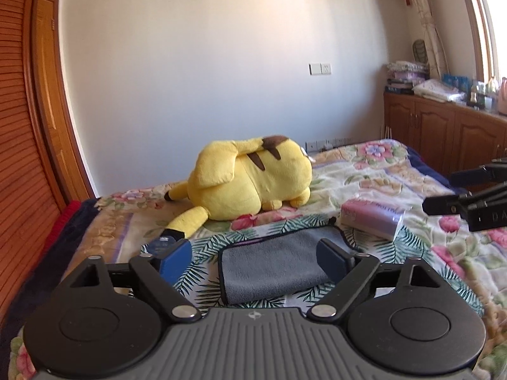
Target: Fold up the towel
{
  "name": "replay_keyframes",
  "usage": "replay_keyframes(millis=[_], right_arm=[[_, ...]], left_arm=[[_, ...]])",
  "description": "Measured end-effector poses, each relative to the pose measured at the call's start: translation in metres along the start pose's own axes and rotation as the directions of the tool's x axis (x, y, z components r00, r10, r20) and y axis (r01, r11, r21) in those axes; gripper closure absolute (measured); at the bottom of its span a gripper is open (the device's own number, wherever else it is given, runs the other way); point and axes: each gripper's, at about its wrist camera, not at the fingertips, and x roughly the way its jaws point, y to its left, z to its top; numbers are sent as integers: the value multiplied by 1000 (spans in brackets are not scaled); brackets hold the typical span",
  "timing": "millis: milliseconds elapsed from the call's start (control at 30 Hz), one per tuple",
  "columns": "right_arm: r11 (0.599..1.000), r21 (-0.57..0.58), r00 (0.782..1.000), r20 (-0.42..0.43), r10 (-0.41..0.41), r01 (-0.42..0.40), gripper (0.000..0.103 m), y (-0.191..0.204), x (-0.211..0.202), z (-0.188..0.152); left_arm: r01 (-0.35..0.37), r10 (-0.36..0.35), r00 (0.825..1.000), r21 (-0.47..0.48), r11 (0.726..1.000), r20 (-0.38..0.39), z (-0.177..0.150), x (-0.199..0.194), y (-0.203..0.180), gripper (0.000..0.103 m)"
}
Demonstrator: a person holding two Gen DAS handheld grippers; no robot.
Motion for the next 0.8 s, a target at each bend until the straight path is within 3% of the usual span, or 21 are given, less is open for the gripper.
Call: replay_keyframes(millis=[167,233,333,800], right_arm=[[1000,5,1000,25,-13,12,14,3,-20,0],[1000,14,999,31,-11,11,11,4,-27,-1],[1000,21,999,41,-16,15,0,6,-35,-5],[999,34,999,41,-11,9,0,26,-64,-31]], left_arm=[[-5,5,1000,-17,1000,29,2,-25,-1,17],[-3,4,1000,-32,999,30,1,-32,0,16],[-8,9,1000,-44,999,26,-1,-40,1,16],[-32,31,999,-51,998,-22,-36,-69,-6,16]])
